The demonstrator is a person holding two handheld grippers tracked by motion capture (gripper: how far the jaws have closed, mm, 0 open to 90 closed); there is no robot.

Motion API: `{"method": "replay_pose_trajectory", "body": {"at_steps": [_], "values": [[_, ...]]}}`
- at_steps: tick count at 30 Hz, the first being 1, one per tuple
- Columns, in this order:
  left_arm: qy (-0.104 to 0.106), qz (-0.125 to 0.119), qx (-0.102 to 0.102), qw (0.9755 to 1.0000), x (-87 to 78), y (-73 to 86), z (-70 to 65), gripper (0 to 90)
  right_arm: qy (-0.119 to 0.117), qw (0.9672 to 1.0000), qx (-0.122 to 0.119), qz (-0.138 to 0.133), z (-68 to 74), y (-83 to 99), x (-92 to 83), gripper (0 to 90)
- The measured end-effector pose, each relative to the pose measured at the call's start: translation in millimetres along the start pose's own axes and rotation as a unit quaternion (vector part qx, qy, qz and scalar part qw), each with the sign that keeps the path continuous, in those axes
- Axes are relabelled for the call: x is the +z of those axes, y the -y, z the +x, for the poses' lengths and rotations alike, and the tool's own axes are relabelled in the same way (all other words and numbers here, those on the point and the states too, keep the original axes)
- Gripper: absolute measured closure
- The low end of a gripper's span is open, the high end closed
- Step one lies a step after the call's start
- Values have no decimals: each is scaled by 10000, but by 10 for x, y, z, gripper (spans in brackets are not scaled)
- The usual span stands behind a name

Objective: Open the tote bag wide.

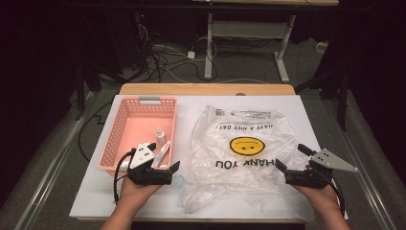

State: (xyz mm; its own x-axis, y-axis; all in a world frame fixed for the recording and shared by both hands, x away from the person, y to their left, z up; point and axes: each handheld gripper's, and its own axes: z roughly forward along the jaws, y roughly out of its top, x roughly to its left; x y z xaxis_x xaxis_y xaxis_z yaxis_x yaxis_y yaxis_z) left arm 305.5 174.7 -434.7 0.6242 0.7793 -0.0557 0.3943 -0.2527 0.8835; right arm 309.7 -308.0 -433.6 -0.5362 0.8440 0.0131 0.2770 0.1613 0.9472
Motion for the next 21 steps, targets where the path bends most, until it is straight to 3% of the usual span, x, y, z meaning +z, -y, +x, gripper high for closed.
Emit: {"method": "replay_pose_trajectory", "body": {"at_steps": [6, 14, 20, 21], "values": [[-1, -62, 13, 10000, -18, -6, 1, 0, -43, 9999, -111, 25, 26, 0, 4, 2], [36, -112, 10, 9999, -36, -30, -7, 0, 85, 9997, -191, 91, -9, 5, -15, 7], [66, -94, 77, 9999, -37, -38, -19, 0, 439, 9983, -227, 318, -142, 20, -56, 68], [66, -90, 80, 9999, -36, -40, -19, 0, 480, 9981, -137, 361, -212, 32, -73, 80]]}}
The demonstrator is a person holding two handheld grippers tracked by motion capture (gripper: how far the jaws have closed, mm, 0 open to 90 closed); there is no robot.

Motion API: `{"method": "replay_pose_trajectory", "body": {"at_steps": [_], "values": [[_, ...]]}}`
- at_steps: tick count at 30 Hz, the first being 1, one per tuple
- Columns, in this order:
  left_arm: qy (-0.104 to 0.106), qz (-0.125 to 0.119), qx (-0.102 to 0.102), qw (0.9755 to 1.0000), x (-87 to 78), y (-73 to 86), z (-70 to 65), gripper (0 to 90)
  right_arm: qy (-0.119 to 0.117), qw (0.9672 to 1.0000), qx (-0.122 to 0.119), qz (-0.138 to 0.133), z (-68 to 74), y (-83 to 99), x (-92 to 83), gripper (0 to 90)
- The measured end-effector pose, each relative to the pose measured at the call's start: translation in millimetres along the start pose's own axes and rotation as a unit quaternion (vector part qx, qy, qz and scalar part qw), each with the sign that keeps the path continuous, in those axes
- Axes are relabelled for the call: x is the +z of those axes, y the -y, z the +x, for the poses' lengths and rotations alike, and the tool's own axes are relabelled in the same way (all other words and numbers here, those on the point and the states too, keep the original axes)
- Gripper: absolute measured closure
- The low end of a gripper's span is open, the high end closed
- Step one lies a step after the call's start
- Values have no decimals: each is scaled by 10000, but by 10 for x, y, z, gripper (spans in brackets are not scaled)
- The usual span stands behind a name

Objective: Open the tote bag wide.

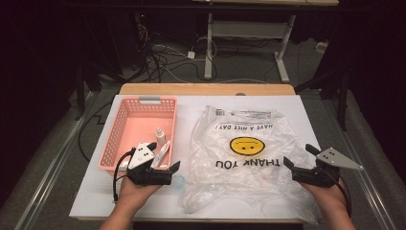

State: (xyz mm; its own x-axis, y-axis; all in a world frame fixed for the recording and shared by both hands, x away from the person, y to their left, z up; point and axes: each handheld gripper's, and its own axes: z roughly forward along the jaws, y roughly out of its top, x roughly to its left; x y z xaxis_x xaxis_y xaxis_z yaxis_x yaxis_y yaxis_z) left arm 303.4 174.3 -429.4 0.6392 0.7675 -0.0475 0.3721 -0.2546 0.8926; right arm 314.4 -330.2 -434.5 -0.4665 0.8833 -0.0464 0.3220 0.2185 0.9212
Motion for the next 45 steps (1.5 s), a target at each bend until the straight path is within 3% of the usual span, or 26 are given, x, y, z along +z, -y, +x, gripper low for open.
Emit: {"method": "replay_pose_trajectory", "body": {"at_steps": [10, 11, 15, 16, 19, 23, 26, 29, 30, 32, 36, 37, 38, 41, 43, 44, 45], "values": [[-52, 95, 54, 9999, 6, -18, -3, 0, 308, 9976, 471, 401, -342, 133, -45, 209], [-80, 103, 101, 9999, 3, -25, -10, 0, 357, 9959, 654, 518, -413, 176, -46, 243], [-78, 185, 150, 9997, -5, -31, -20, 0, 427, 9938, 752, 692, -495, 233, -27, 292], [-82, 195, 158, 9997, -10, -24, -25, 0, 412, 9920, 895, 786, -538, 271, -8, 320], [-69, 206, 59, 9997, -22, -15, -32, 0, 448, 9905, 917, 921, -575, 306, 12, 360], [-209, 289, 31, 9994, -85, 27, -54, 0, 436, 9859, 993, 1278, -628, 384, 68, 435], [-286, 284, -3, 9992, -167, 69, -49, 0, 420, 9839, 1075, 1367, -644, 396, 85, 462], [-387, 204, -49, 9990, -235, 96, -47, 0, 444, 9822, 972, 1548, -621, 392, 120, 565], [-280, 219, -85, 9993, -247, 93, -34, 0, 444, 9822, 972, 1548, -621, 392, 120, 565], [-296, 220, -70, 9993, -251, 88, -17, 0, 472, 9822, 824, 1621, -589, 389, 138, 644], [-248, 222, 0, 9994, -258, 90, 17, 0, 477, 9815, 734, 1701, -568, 386, 160, 708], [-276, 175, -3, 9995, -261, 92, 18, 0, 428, 9819, 700, 1707, -566, 386, 160, 785], [-286, 140, -9, 9995, -268, 92, 22, 0, 428, 9819, 700, 1707, -566, 386, 160, 785], [-342, 114, -75, 9993, -274, 95, 30, 0, 318, 9824, 620, 1735, -552, 383, 160, 898], [-317, 211, -177, 9991, -276, 97, 51, 0, 358, 9831, 597, 1691, -547, 380, 150, 900], [-274, 248, -217, 9991, -270, 98, 63, 0, 406, 9842, 753, 1547, -570, 380, 105, 900], [-251, 238, -251, 9991, -270, 104, 73, 0, 406, 9842, 753, 1547, -570, 380, 105, 900]]}}
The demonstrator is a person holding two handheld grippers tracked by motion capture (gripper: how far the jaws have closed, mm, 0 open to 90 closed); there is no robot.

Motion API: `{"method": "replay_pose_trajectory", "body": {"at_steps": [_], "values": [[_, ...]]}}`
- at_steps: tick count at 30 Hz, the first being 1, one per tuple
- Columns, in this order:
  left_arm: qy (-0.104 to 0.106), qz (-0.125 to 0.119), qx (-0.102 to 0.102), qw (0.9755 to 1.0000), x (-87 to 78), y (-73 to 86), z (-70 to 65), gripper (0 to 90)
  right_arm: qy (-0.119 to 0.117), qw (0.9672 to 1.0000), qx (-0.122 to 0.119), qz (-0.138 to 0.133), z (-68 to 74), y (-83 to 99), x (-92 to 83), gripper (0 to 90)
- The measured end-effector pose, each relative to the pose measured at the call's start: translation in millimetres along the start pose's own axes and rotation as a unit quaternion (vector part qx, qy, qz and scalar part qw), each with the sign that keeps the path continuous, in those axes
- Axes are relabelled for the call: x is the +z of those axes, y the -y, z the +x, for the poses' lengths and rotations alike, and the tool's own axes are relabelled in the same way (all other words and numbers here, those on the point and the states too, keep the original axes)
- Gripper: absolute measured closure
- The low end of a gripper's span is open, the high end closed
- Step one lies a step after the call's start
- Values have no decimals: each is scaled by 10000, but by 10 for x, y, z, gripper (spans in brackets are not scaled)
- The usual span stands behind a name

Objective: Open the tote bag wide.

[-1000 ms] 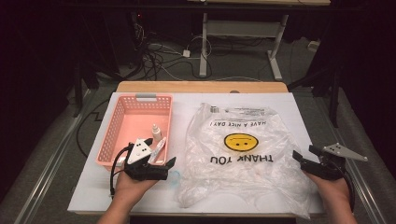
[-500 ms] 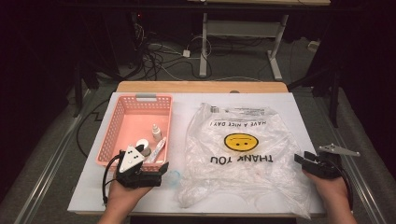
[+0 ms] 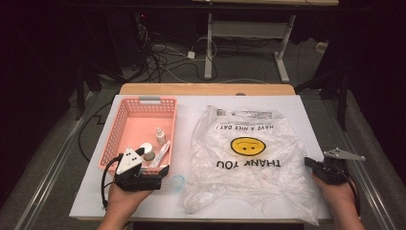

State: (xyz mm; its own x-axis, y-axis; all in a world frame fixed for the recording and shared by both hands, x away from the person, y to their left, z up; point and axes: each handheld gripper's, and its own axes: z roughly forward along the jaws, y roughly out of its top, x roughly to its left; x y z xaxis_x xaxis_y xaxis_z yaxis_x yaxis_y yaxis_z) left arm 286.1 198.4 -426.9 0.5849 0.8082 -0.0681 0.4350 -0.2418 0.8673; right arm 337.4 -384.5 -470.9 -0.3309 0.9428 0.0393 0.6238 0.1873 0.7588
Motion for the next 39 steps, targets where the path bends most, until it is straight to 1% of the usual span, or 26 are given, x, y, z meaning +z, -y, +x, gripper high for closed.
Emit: {"method": "replay_pose_trajectory", "body": {"at_steps": [1, 2, 4, 5, 6, 9, 11, 13, 15, 18, 19, 20, 21, 22, 23, 24, 25, 26, 29, 30, 32, 33, 35, 37, 38, 39], "values": [[42, -37, -42, 10000, -2, 6, 11, 0, 138, 9998, 41, -120, -36, 21, -64, 900], [71, -49, -56, 9999, -7, 8, 21, 0, 191, 9996, 107, -180, -53, 37, -105, 900], [28, -61, -14, 10000, -20, 4, 28, 0, 216, 9993, 159, -245, -72, 57, -150, 900], [89, -82, -3, 9999, -13, 4, 30, 0, 231, 9988, 249, -348, -92, 98, -235, 900], [89, -74, 12, 9999, -6, 6, 28, 0, 231, 9988, 249, -348, -92, 98, -235, 900], [71, -80, 63, 9999, -1, 9, 18, 0, 336, 9982, 249, -436, -49, 152, -363, 900], [75, -116, 25, 9999, -7, 2, 17, 0, 336, 9970, 355, -596, -30, 165, -457, 900], [105, -134, 13, 9999, -12, 1, 19, 0, 329, 9963, 377, -692, 16, 183, -542, 900], [95, -152, 24, 9998, -9, 8, 16, 0, 254, 9968, 306, -696, 92, 216, -591, 900], [86, -129, -37, 9999, -12, 11, 23, 0, 163, 9979, 155, -608, 233, 289, -637, 900], [84, -126, -39, 9999, -13, 12, 23, 0, 85, 9983, 82, -572, 328, 333, -677, 900], [100, -109, -44, 9999, -10, 12, 23, 0, 85, 9983, 82, -572, 328, 333, -677, 900], [162, -96, -66, 9998, 1, 10, 22, 0, -8, 9984, -1, -561, 413, 376, -713, 900], [169, -83, -71, 9998, 5, 9, 19, 0, -8, 9984, -1, -561, 413, 376, -713, 900], [169, -62, -84, 9998, 9, 8, 14, 0, -175, 9984, -16, -538, 491, 418, -734, 900], [188, -28, -95, 9998, 14, 7, 10, 0, -175, 9984, -16, -538, 491, 418, -734, 900], [210, -7, -82, 9997, 19, 6, 6, 0, -327, 9982, -93, -496, 569, 453, -735, 900], [217, 15, -39, 9998, 25, 6, 1, 0, -378, 9981, -144, -464, 607, 467, -733, 900], [269, 48, 38, 9996, 38, -5, -13, 0, -457, 9980, -164, -402, 667, 485, -730, 900], [307, 37, 89, 9995, 42, -10, -15, 0, -440, 9979, -217, -425, 678, 474, -720, 900], [319, 37, 159, 9994, 47, -15, -30, 0, -463, 9978, -189, -425, 675, 474, -725, 881], [312, 18, 176, 9994, 45, -15, -36, 0, -486, 9974, -189, -507, 658, 469, -740, 793], [323, 11, 102, 9994, 37, -19, -31, 0, -538, 9959, -229, -694, 626, 440, -773, 734], [273, 29, 108, 9996, 31, -21, -30, 0, -531, 9949, -221, -831, 616, 384, -809, 681], [259, -16, 87, 9996, 25, -20, -32, 0, -541, 9941, -220, -915, 609, 346, -821, 666], [259, -16, 87, 9996, 25, -20, -32, 0, -541, 9941, -220, -915, 609, 346, -821, 666]]}}
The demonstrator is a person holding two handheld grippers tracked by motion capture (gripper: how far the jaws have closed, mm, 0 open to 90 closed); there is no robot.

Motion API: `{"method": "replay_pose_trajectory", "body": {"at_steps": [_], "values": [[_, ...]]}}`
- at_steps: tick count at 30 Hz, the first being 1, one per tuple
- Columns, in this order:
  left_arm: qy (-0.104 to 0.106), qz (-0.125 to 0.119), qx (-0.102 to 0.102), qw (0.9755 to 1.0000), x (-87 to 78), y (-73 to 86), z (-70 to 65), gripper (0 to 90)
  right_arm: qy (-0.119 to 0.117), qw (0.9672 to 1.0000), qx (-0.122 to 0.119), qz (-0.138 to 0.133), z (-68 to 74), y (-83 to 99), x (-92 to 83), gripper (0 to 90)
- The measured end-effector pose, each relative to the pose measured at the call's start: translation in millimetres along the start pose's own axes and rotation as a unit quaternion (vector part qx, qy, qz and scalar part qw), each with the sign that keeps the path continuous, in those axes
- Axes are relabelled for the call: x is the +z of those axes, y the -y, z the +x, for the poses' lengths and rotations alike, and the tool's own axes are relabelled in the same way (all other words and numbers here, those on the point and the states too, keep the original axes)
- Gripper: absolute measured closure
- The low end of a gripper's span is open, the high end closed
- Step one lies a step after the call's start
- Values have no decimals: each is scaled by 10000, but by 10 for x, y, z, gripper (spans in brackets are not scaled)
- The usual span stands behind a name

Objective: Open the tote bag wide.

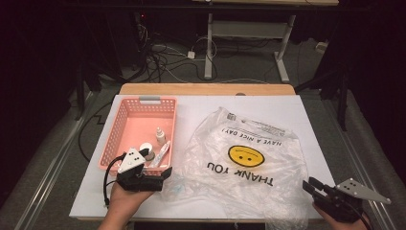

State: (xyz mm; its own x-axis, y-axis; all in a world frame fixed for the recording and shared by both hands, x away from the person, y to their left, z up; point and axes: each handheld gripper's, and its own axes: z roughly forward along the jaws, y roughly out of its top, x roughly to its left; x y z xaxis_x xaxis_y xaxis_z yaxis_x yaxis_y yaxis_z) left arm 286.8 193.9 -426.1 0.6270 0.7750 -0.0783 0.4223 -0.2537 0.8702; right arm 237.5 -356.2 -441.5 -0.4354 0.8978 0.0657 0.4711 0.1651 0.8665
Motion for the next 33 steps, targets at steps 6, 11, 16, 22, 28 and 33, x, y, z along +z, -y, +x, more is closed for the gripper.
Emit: {"method": "replay_pose_trajectory", "body": {"at_steps": [6, 11, 16, 22, 28, 33], "values": [[11, -68, 37, 10000, 14, 13, -9, 0, 218, 9995, -161, -142, -214, -350, 242, 612], [-21, -115, 164, 9998, 19, -2, -35, 0, 354, 9993, -123, 54, -518, -630, 671, 603], [-10, -146, 102, 9998, 42, 7, -25, 0, 444, 9982, -48, 407, -764, -898, 1244, 580], [17, -167, 24, 9999, 46, 10, -11, 0, 97, 9968, 94, 785, -935, -946, 1743, 433], [11, -180, 10, 9998, 37, 15, 2, 0, 146, 9929, -35, 1178, -985, -868, 1927, 396], [-21, -216, -51, 9998, 14, 20, 12, 0, 131, 9904, -391, 1323, -921, -783, 1911, 502]]}}
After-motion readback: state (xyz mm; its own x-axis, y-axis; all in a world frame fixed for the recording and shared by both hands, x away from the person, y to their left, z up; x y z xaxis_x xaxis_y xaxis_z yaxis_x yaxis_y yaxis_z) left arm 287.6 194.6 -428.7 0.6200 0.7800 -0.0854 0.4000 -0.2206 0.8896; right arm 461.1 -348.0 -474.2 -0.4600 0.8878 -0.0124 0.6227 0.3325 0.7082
